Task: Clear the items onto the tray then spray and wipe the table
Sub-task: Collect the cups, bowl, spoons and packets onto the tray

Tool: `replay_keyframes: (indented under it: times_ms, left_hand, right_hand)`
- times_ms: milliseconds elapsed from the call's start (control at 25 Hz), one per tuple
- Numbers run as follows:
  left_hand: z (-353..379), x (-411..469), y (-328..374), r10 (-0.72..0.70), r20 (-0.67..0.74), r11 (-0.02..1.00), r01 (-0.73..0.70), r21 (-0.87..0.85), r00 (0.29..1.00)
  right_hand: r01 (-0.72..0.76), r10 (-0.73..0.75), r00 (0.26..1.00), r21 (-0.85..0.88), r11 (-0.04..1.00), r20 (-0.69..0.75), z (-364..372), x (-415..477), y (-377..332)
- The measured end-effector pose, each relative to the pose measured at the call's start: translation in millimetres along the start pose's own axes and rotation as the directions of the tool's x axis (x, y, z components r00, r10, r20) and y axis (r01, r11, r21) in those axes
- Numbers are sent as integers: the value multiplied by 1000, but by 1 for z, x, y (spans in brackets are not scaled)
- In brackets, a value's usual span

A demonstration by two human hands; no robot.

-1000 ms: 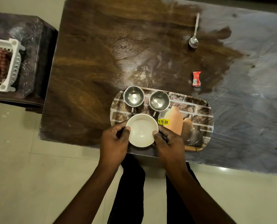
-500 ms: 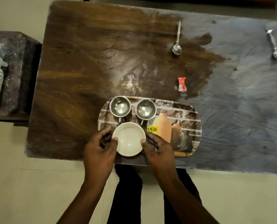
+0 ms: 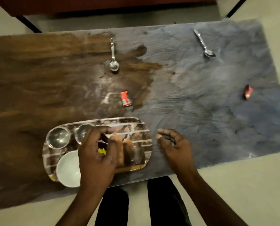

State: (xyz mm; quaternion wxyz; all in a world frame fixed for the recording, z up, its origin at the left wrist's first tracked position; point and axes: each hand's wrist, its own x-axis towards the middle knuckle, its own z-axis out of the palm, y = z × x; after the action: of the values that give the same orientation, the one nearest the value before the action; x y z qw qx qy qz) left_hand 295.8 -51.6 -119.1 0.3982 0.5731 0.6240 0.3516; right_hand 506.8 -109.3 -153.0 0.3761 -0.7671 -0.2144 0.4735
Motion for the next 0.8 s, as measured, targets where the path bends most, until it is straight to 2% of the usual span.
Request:
replay_keyframes:
  times_ms: [120, 280, 480, 640, 800]
  left_hand:
    - [69, 12, 17, -33, 177, 999, 36, -13, 984]
    - [160, 22, 38, -85, 322, 995, 99, -27, 943]
    - [277, 30, 76, -64, 470, 995, 92, -37, 881]
    - [331, 29, 93, -49, 530, 993, 97, -63, 846]
    - [347, 30, 94, -78, 543, 987, 140, -74, 836]
  right_hand:
    - [16, -18, 992, -23, 1000, -125, -74, 36, -2]
    - [7, -35, 955, -94, 996, -295, -176, 90, 3]
    - [-69, -48, 845, -199, 978, -533, -284, 167, 9]
    - [-118, -51, 869, -305, 945, -492, -315, 223, 3]
    - [-53, -117, 893, -358, 932, -435, -318, 255, 5]
